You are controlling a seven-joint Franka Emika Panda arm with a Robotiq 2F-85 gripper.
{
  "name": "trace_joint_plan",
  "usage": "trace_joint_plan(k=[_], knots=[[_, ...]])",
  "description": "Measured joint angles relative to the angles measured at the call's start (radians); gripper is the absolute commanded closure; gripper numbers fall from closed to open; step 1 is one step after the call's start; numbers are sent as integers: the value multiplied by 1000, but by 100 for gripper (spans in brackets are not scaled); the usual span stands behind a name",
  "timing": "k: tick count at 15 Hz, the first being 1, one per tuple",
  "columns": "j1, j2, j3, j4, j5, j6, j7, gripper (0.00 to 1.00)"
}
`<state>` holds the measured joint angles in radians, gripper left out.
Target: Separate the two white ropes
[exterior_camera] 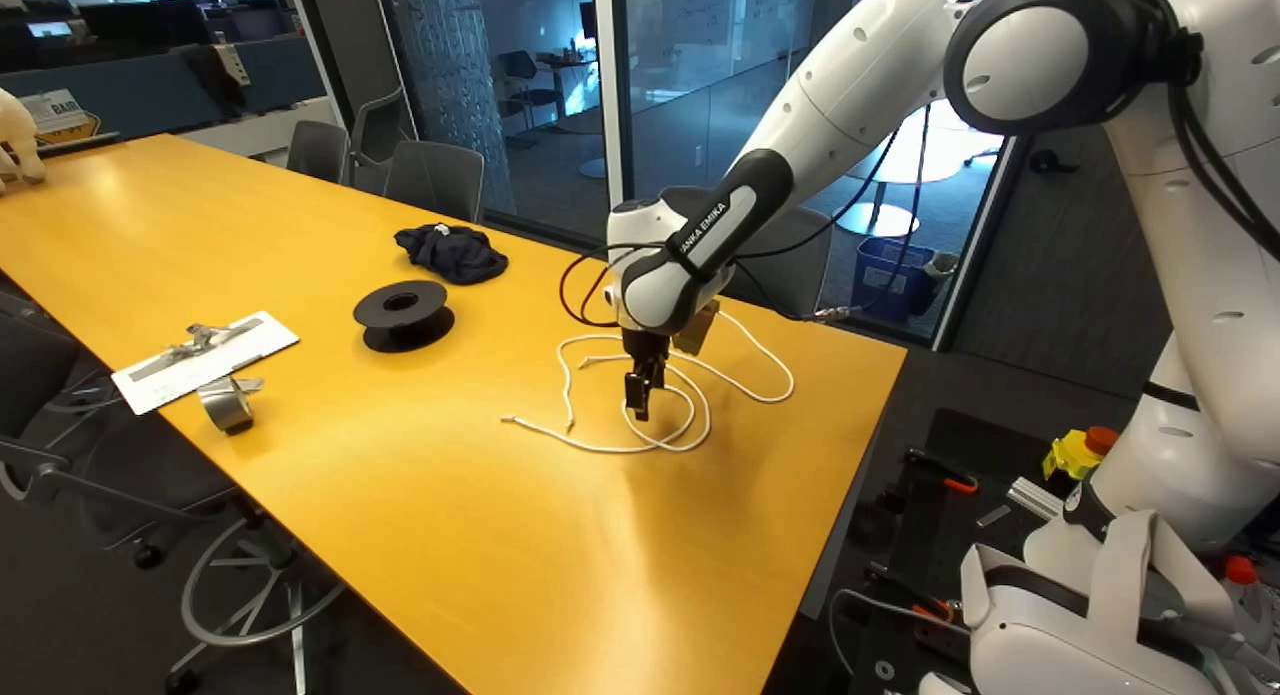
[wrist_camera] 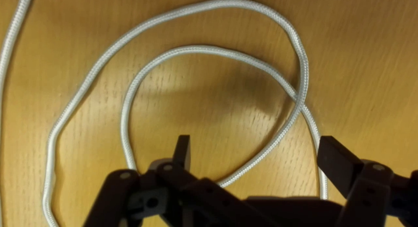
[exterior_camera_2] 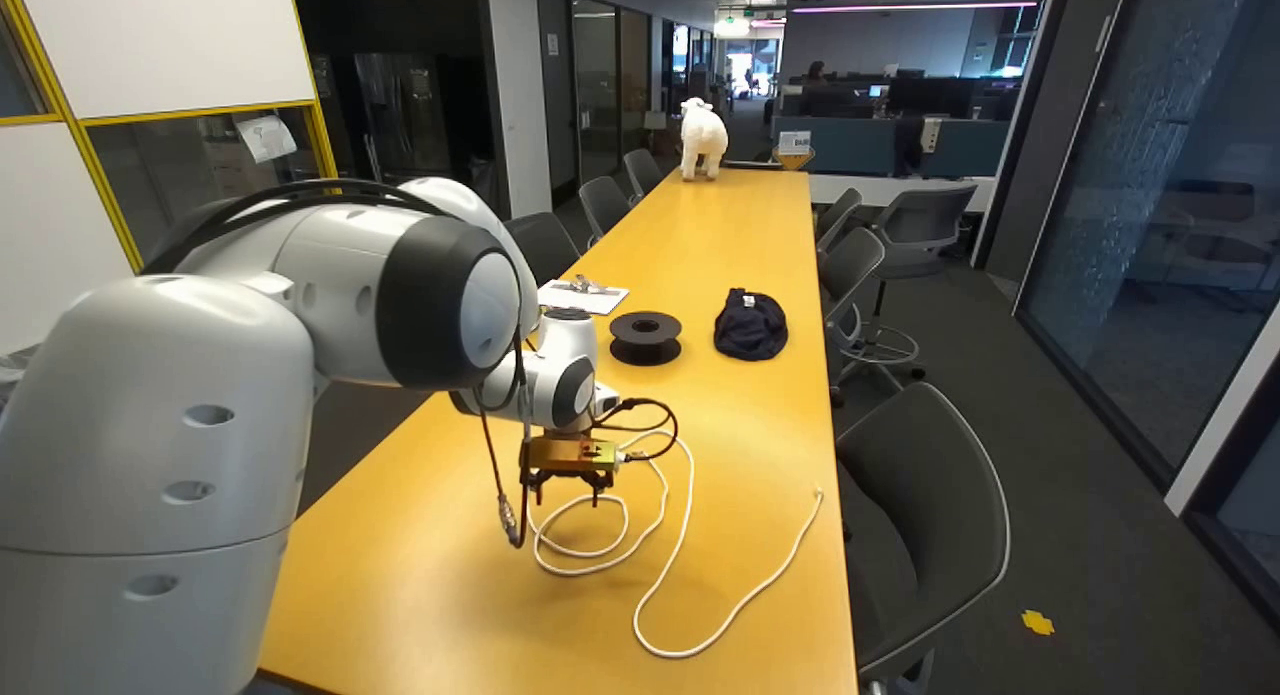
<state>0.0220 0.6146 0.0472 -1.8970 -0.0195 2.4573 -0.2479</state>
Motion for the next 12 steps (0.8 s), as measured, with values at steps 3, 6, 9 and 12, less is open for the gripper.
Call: trace_joint_plan(k=[3, 6, 9, 12], knots=[[2, 0, 10, -6, 0, 6, 5, 0], [4, 1, 10, -7, -8, 23, 23, 0], [4, 3, -3, -7, -27, 46, 44, 0], [4, 8, -18, -6, -50, 64, 60, 0]])
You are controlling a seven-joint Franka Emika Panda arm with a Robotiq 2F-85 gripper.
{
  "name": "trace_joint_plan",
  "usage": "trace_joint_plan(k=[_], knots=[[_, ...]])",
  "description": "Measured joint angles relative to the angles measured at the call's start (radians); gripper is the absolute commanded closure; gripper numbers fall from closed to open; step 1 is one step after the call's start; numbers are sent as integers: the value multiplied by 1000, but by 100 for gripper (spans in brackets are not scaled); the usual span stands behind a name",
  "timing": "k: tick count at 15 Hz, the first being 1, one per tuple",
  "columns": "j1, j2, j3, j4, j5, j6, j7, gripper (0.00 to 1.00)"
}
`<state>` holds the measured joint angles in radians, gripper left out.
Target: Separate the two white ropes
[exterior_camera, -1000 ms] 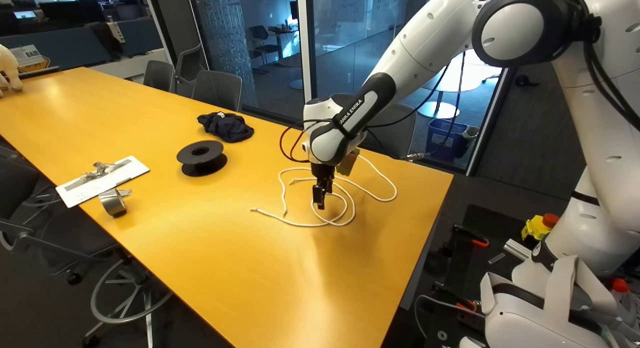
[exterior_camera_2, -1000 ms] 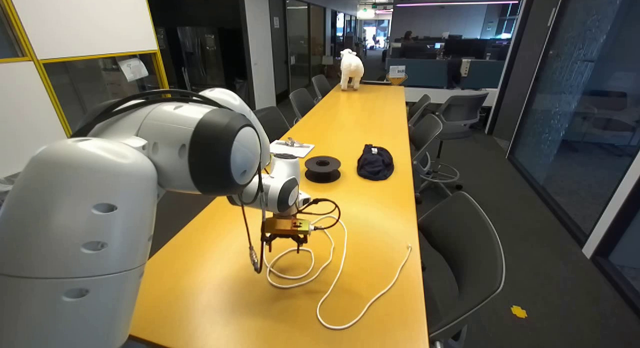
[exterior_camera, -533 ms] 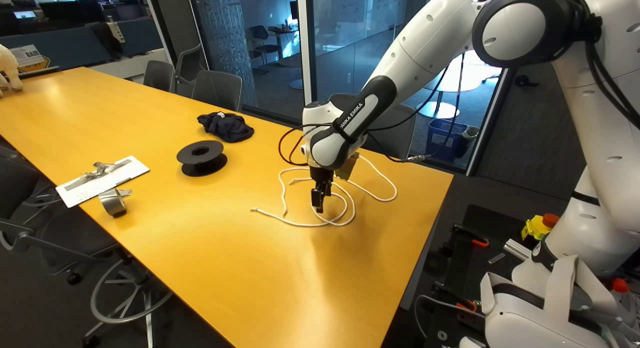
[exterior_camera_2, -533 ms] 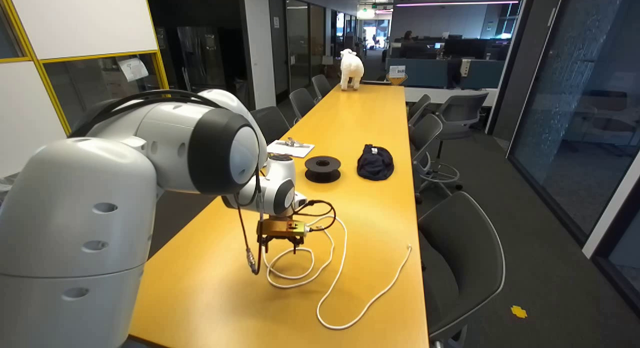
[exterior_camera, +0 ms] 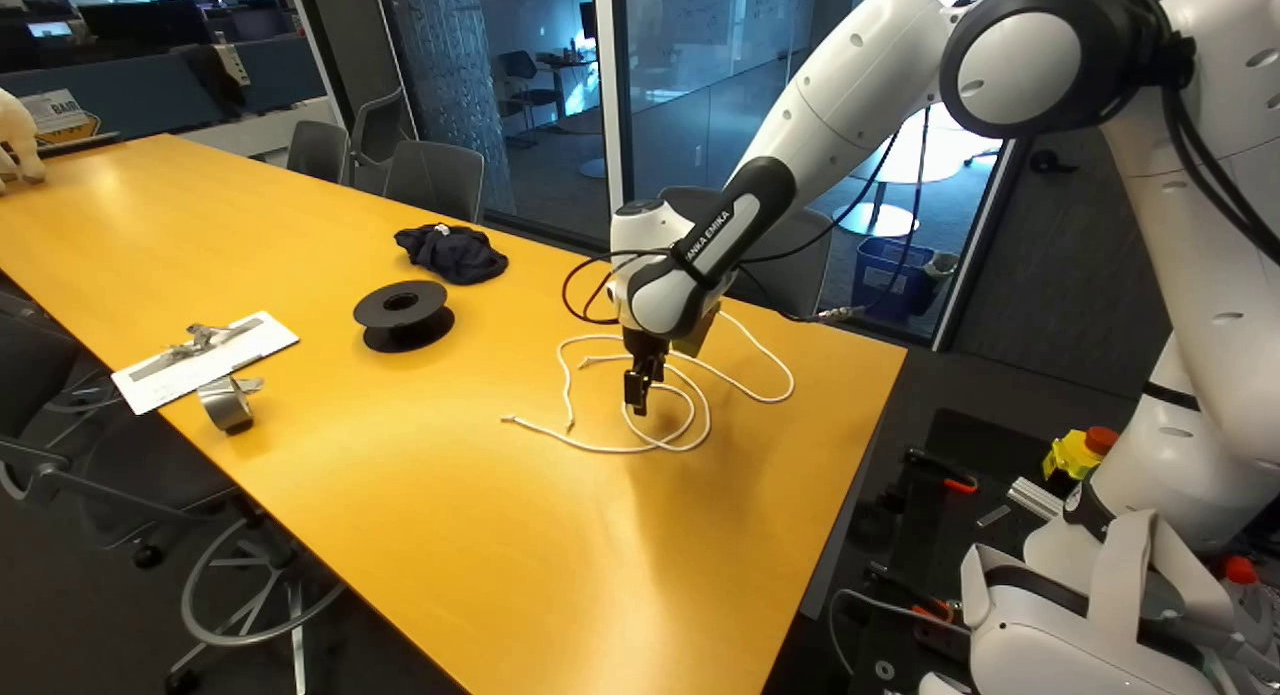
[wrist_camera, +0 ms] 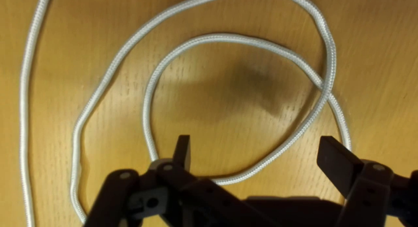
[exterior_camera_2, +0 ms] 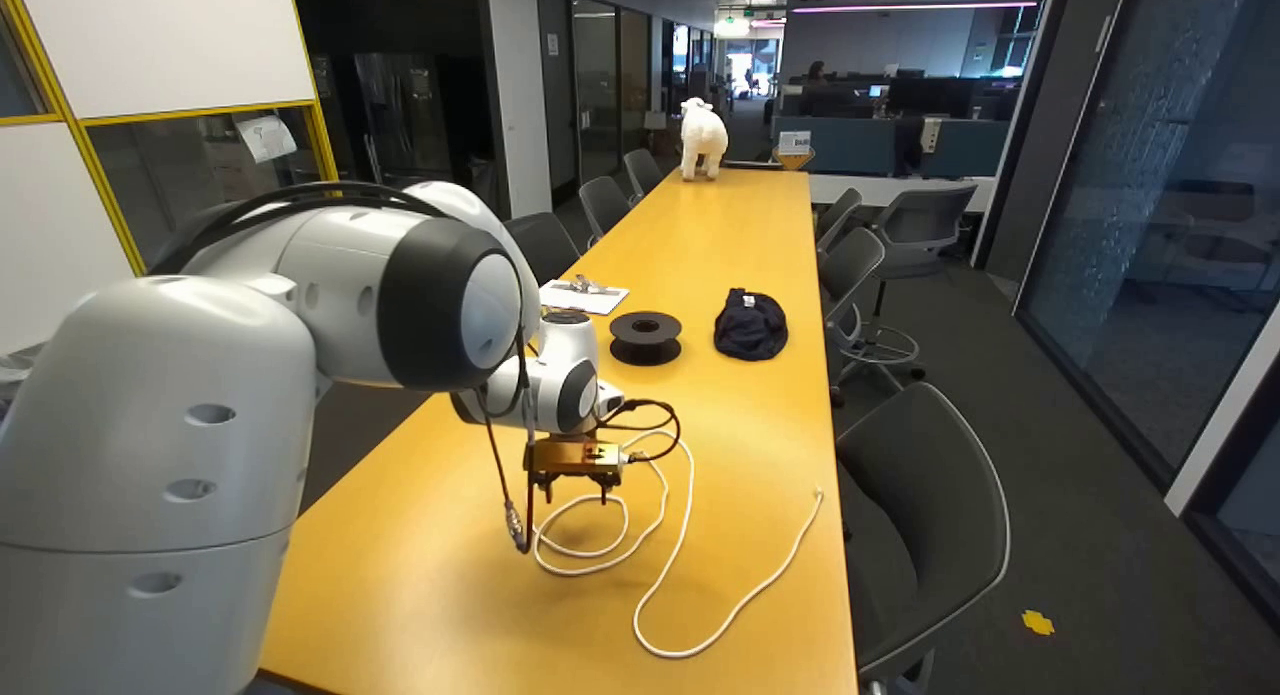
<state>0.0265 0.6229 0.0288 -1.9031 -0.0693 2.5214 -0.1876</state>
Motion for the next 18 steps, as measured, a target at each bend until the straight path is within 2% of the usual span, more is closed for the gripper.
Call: trace_joint_plan(k=[9, 18], knots=[[-14, 40, -23, 40, -32, 20, -12, 0], [-66, 143, -9, 164, -32, 2, -116, 0]])
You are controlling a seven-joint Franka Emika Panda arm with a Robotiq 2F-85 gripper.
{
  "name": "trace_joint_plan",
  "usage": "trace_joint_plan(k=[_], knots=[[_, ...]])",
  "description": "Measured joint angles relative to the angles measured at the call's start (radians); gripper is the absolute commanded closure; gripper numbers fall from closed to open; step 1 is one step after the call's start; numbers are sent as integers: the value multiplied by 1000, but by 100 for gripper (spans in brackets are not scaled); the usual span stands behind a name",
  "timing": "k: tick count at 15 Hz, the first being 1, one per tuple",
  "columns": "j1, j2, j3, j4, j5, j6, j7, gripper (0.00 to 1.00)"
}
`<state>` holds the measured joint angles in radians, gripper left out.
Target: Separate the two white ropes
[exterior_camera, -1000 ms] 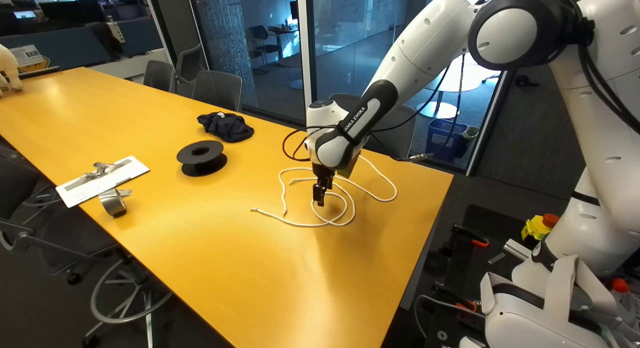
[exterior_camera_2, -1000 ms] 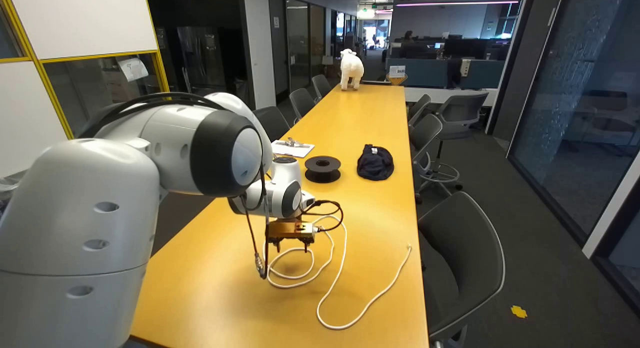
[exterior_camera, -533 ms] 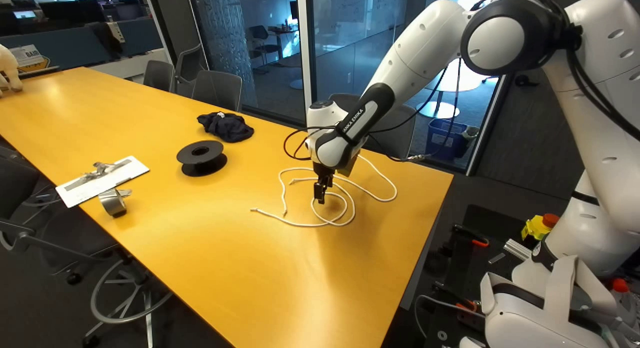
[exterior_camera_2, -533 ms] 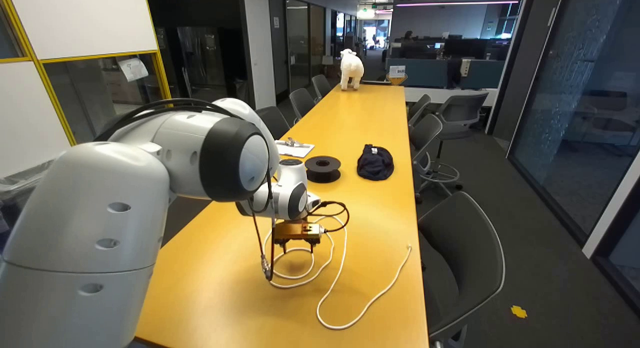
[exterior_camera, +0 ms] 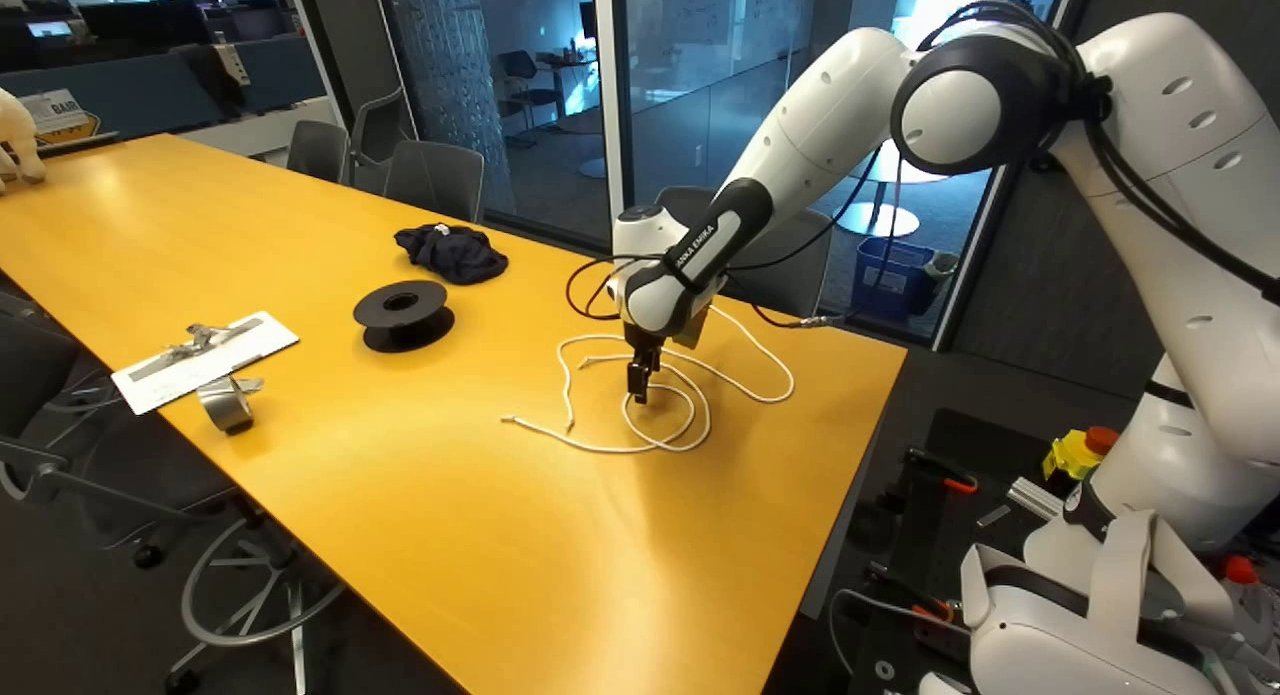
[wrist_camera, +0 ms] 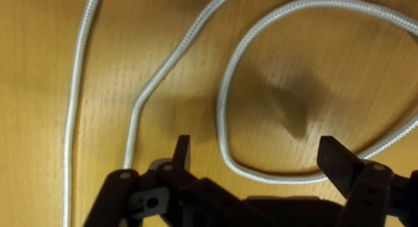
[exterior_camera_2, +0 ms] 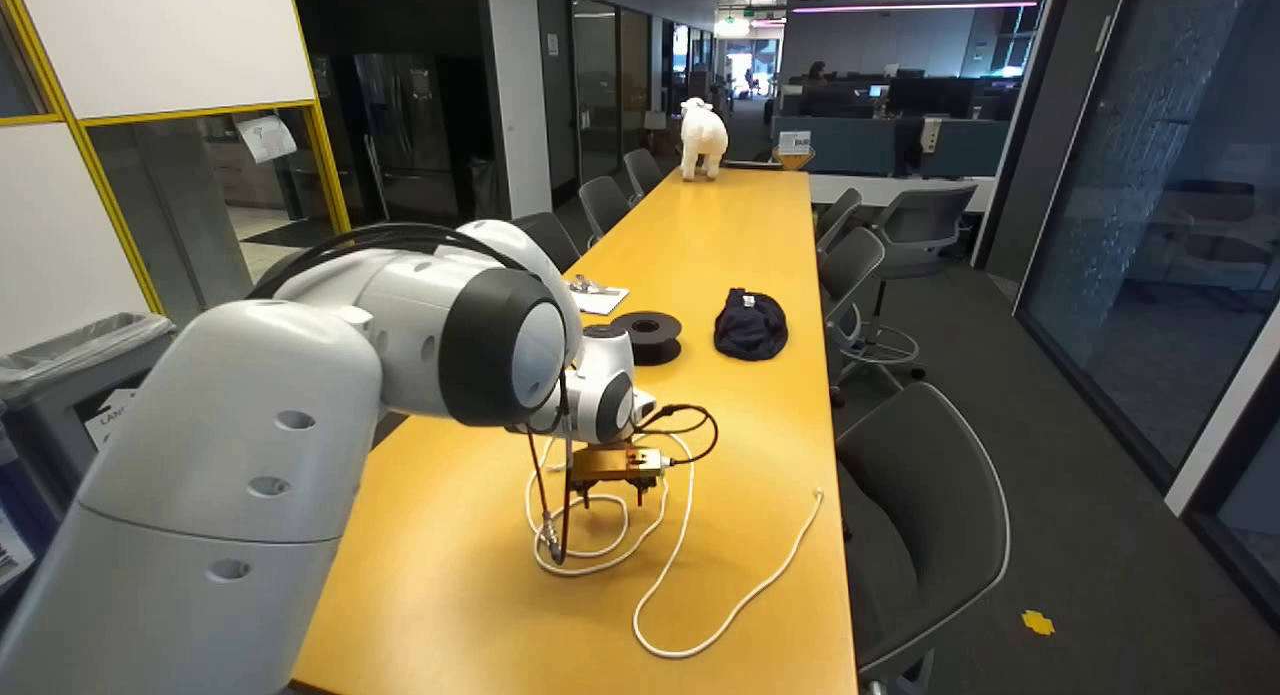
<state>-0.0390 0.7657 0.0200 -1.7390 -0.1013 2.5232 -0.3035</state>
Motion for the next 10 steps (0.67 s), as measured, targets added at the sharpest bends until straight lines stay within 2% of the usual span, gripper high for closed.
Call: trace_joint_plan(k=[10], knots=[[-27, 56, 9, 84, 0, -57, -48, 0]])
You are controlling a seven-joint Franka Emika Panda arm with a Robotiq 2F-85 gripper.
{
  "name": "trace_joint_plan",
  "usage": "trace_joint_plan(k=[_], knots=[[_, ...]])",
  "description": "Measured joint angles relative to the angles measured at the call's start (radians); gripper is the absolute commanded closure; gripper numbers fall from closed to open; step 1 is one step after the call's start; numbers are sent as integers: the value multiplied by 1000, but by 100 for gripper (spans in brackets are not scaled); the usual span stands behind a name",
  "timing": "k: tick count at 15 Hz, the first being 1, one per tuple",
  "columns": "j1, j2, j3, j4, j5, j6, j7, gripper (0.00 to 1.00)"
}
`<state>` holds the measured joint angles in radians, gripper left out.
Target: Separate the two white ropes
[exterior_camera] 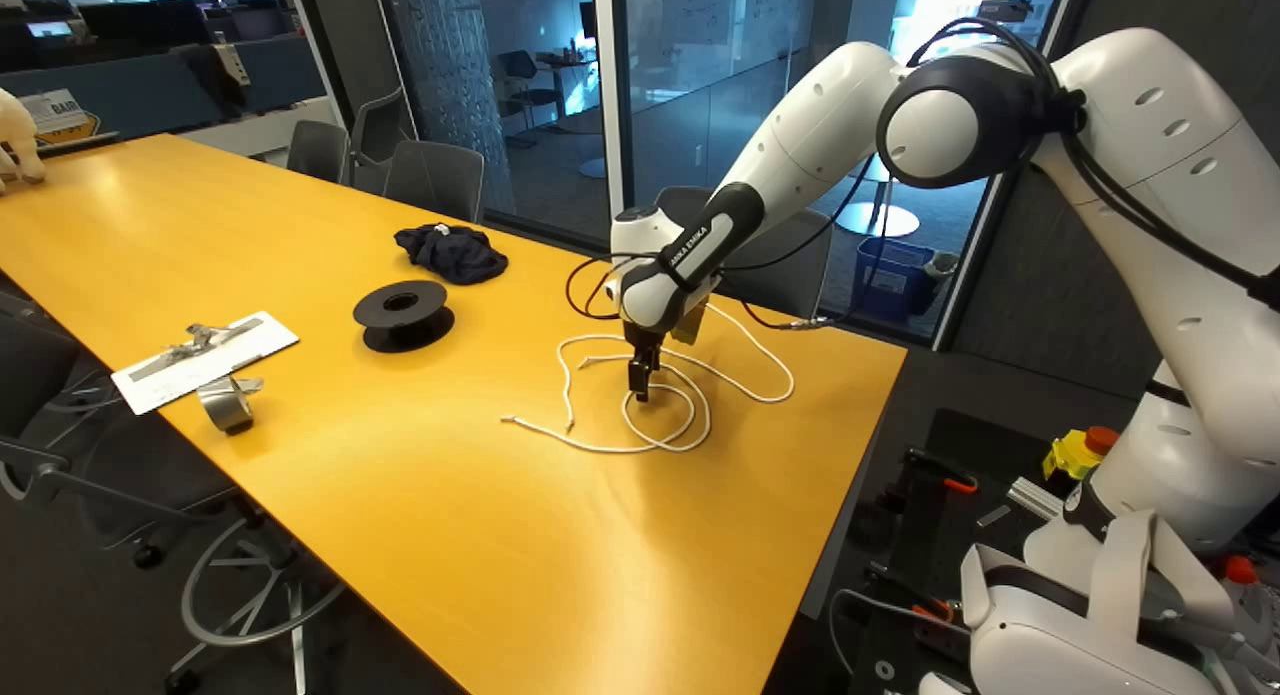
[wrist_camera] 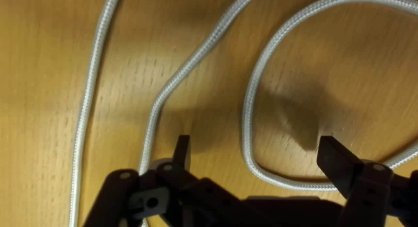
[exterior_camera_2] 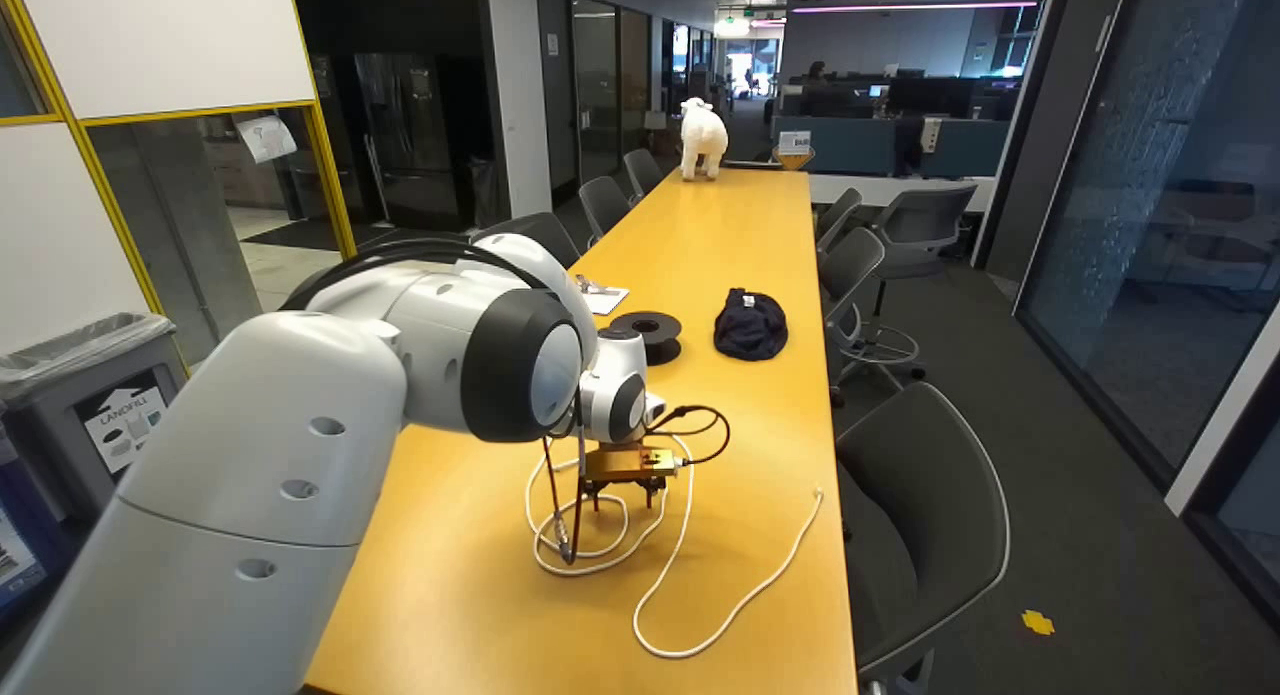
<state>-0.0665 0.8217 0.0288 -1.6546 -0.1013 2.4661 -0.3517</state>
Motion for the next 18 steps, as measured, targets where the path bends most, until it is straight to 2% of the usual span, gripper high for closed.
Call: trace_joint_plan(k=[6, 7, 9, 18], knots=[[0, 11, 1, 20, 0, -13, -7, 2], [0, 13, 1, 23, 0, -15, -9, 25], [-1, 15, 1, 26, 0, -16, -11, 29], [-4, 15, 4, 45, 0, -32, -20, 99]])
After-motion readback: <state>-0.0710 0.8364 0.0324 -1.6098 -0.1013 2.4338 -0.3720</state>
